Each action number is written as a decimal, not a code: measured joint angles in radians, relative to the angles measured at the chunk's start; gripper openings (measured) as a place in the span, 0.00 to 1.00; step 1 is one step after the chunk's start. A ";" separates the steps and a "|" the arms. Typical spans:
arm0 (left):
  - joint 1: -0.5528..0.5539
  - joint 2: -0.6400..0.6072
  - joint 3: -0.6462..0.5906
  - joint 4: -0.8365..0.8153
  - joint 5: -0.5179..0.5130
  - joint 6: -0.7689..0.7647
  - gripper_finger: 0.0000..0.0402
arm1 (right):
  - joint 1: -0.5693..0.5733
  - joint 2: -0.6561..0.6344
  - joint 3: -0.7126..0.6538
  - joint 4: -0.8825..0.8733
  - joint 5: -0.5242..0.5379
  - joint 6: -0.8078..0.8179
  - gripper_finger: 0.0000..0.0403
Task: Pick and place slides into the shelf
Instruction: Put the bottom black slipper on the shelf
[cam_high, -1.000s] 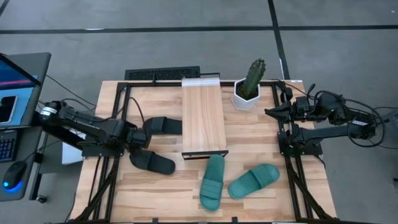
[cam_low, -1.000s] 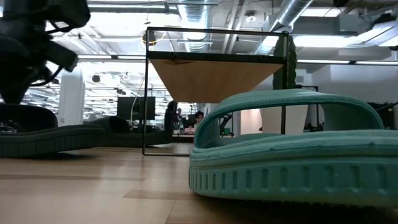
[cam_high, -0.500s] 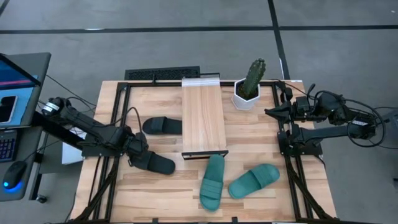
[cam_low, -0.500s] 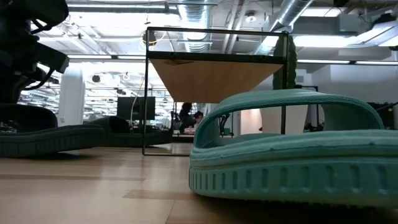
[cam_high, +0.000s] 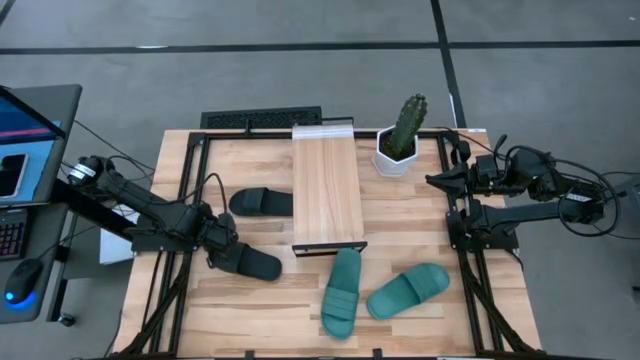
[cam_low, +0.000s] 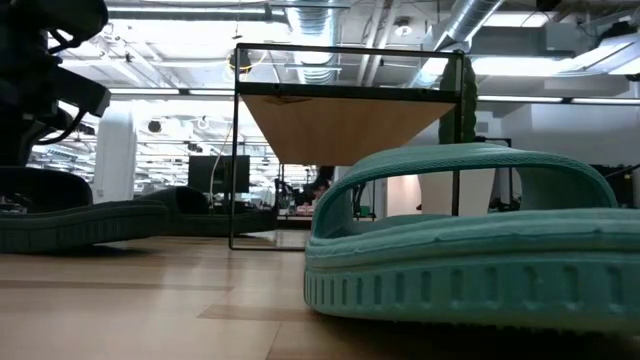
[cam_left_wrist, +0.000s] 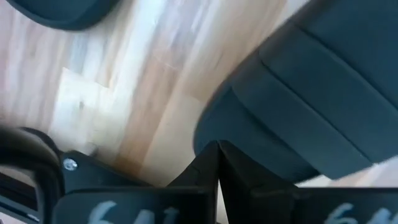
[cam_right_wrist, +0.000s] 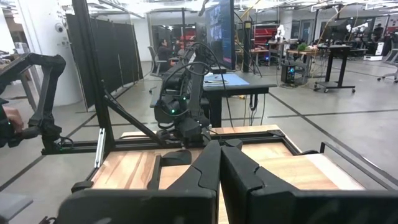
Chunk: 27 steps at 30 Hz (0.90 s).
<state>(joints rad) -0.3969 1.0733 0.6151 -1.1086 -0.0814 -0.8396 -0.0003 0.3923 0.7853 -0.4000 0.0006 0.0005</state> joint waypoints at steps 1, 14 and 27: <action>0.000 0.000 0.000 0.002 0.007 -0.004 0.00 | 0.000 0.000 0.000 0.000 0.000 0.000 0.00; 0.000 0.000 -0.006 0.005 0.019 -0.126 0.00 | 0.000 0.000 0.000 0.000 0.000 0.000 0.00; 0.000 0.008 -0.030 -0.020 -0.041 -0.078 0.18 | 0.000 0.000 0.000 0.000 0.000 0.000 0.00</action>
<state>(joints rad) -0.3969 1.0809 0.5850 -1.1288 -0.1224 -0.9172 -0.0006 0.3923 0.7855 -0.4000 0.0006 0.0006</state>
